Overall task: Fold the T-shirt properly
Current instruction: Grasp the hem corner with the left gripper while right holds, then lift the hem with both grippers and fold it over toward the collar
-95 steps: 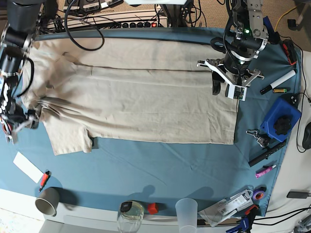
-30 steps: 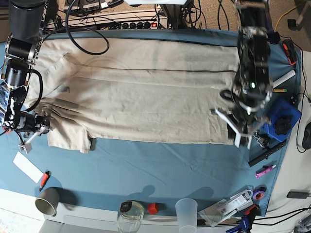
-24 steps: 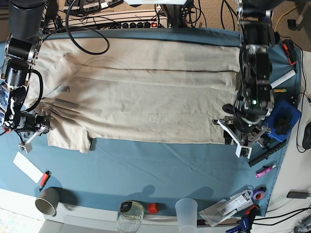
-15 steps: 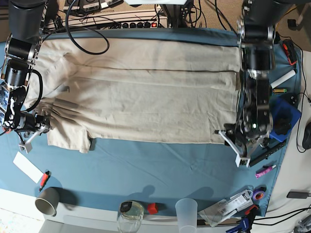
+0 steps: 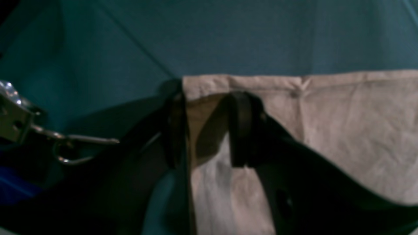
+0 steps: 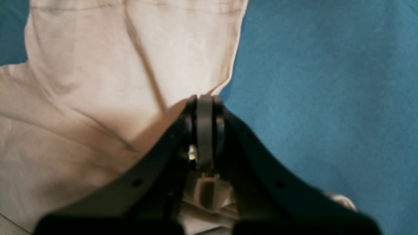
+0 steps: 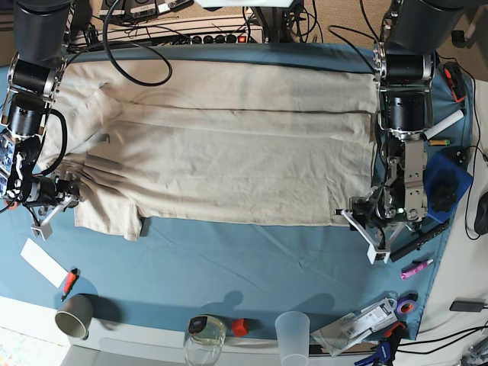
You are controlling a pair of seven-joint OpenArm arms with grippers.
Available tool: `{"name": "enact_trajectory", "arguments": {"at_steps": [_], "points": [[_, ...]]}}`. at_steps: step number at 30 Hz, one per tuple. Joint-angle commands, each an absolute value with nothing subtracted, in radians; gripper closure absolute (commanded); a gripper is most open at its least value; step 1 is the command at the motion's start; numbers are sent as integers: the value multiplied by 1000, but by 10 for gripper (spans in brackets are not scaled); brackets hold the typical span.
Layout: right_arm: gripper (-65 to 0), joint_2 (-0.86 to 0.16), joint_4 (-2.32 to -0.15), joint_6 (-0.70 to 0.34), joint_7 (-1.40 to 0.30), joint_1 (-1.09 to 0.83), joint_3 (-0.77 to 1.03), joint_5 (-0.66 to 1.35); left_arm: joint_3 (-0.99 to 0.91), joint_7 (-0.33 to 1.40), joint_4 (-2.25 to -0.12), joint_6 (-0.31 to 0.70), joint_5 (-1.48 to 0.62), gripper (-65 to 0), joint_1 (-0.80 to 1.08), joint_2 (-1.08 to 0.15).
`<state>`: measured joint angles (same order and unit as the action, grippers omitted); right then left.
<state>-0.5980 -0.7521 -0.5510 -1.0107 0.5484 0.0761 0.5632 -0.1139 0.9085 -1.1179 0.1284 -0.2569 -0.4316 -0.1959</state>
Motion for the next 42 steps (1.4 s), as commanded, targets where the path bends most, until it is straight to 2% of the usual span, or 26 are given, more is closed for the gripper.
{"name": "enact_trajectory", "arguments": {"at_steps": [1,6,12,17,21,23,34,39,42], "points": [[0,-621,-768,-558,-999,578,80,576,-113,953,-1120,133,-286,-179,-448,-197],[0,-621,-768,-557,-1005,577,80,593,-113,974,-1120,132,-292,0,-448,-197],[0,-620,-769,-558,-1002,577,97,648,-113,1033,-1120,133,-292,0,-449,-197],[0,-621,-769,-564,-1005,576,228,666,-114,1071,-1146,132,-293,0,-456,-202],[0,-620,-769,-656,-1059,576,331,667,-114,1138,-1202,132,-331,0,-463,-202],[0,-621,-769,-666,-1089,575,356,674,-114,1152,-1234,132,-376,0,-463,-202],[0,-661,-772,-698,-1229,505,362,951,-114,1240,-1268,134,-407,0,-461,-203],[0,-690,-773,-698,-1236,447,362,1039,-114,1272,-1269,220,-532,0,-456,-202],[0,-699,-773,-698,-1280,437,364,1101,-114,1275,-1273,238,-570,0,-454,-202]]}}
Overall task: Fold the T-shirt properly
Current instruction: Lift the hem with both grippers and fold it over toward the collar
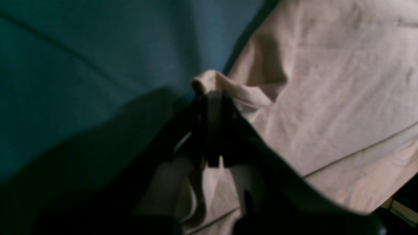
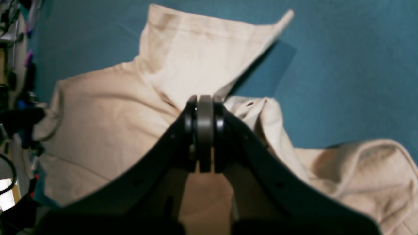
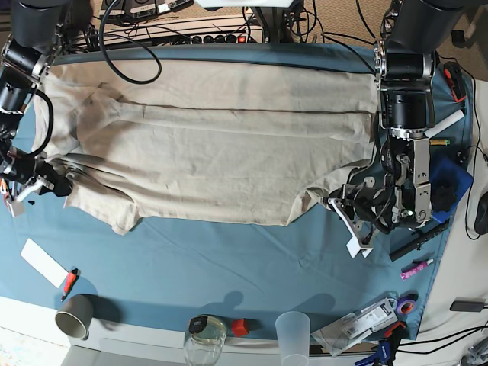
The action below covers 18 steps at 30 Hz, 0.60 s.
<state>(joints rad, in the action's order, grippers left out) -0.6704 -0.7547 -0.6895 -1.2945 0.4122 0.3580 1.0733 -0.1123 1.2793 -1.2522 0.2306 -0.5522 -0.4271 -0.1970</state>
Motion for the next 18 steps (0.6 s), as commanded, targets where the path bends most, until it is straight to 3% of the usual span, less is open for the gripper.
{"name": "enact_trajectory", "arguments": {"at_steps": [1,7,18], "points": [[0,-698,-773,-698,-1295,438,369,1115,-114,1275,-1273,238,-574,0,-454,-203],[0,-698,-773,-698,-1299,438,383,1159,-114,1278,-1303,244,-589,0,-454,-218],[0,-698,-774,-698,-1298,438,383,1147,-115,1290,-1347,282,-661,0,-446,-351]]}}
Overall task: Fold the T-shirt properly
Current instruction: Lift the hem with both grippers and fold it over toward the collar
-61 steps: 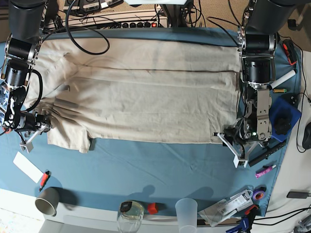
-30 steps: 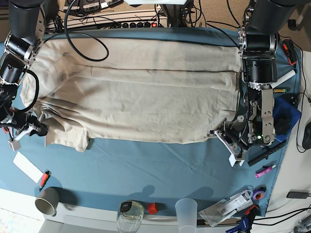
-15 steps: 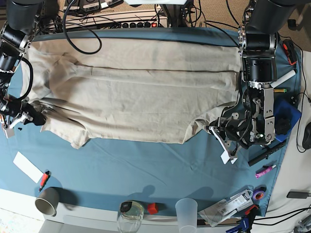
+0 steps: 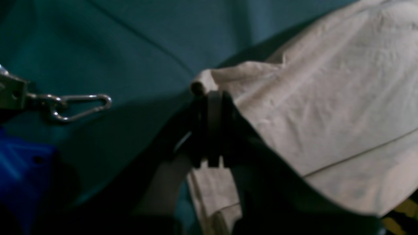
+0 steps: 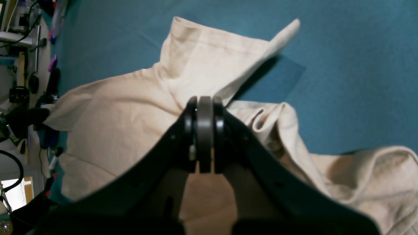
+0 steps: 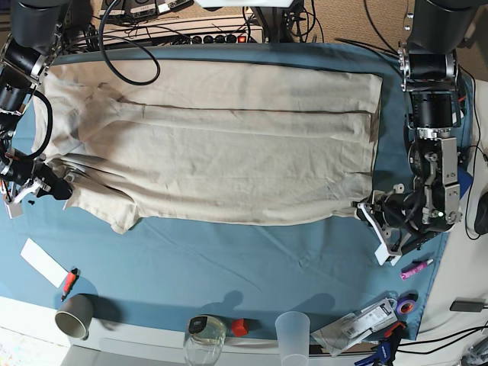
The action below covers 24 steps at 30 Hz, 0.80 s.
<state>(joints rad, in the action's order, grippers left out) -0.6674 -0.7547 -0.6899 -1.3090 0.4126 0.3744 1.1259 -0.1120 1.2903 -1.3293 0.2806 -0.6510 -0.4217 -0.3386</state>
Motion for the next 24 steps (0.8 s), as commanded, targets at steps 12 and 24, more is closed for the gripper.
{"name": "enact_trajectory", "arguments": {"at_steps": [12,24], "points": [[0,-693,-983,-696,-1346,438,416,1045,-115,1320,-1369,316,-738,0,-443,-366],[0,-693,-995,-674,-1371,435,416,1027,-116,1288,-1597,332,-671,0,-241,-391]]}}
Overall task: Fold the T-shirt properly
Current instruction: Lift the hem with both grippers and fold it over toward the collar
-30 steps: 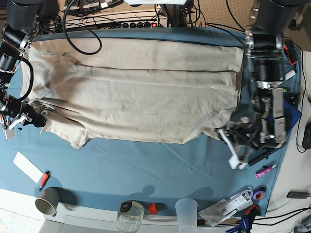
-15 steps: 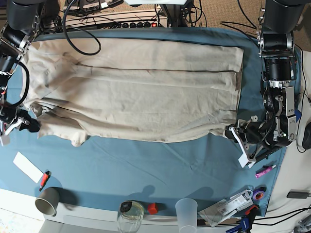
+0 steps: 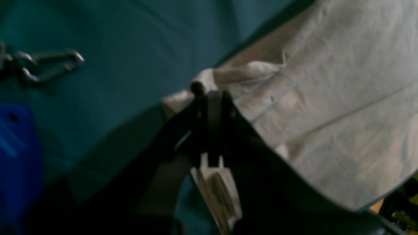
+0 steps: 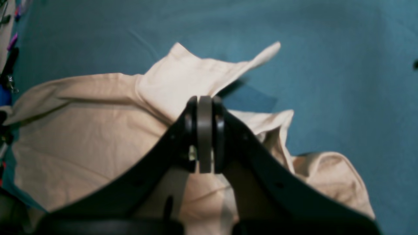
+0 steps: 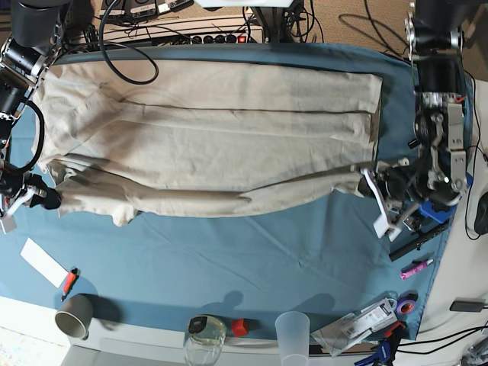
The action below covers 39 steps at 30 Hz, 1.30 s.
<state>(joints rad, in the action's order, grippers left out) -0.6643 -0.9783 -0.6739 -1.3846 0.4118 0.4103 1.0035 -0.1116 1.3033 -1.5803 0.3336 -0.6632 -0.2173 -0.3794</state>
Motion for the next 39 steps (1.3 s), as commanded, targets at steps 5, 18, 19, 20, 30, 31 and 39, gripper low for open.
{"name": "enact_trajectory", "arguments": {"at_steps": [5,18,19,20,30,31,39], "points": [[0,-693,-1004,-673,-1390,387,427,1058,-170,1274,-1675,311,-630,0,-150,-391],[0,-690,-1288,-658,-1396,117,662,1117,-356,1242,-1774,313,-705,0,3,-390],[0,-690,-1300,-657,-1396,96,666,1116,-356,1242,-1777,313,-704,0,8,-391],[0,-690,-1307,-656,-1396,75,670,1117,-356,1241,-1782,313,-704,0,15,-391],[0,-634,-1310,-654,-1396,-62,871,1222,-357,1225,-1880,316,-688,0,131,-391],[0,-630,-1310,-655,-1396,-72,891,1235,-357,1225,-1880,315,-687,0,134,-390],[0,-629,-1310,-656,-1396,-184,913,1276,-357,1231,-1880,315,-676,0,161,-391]]}}
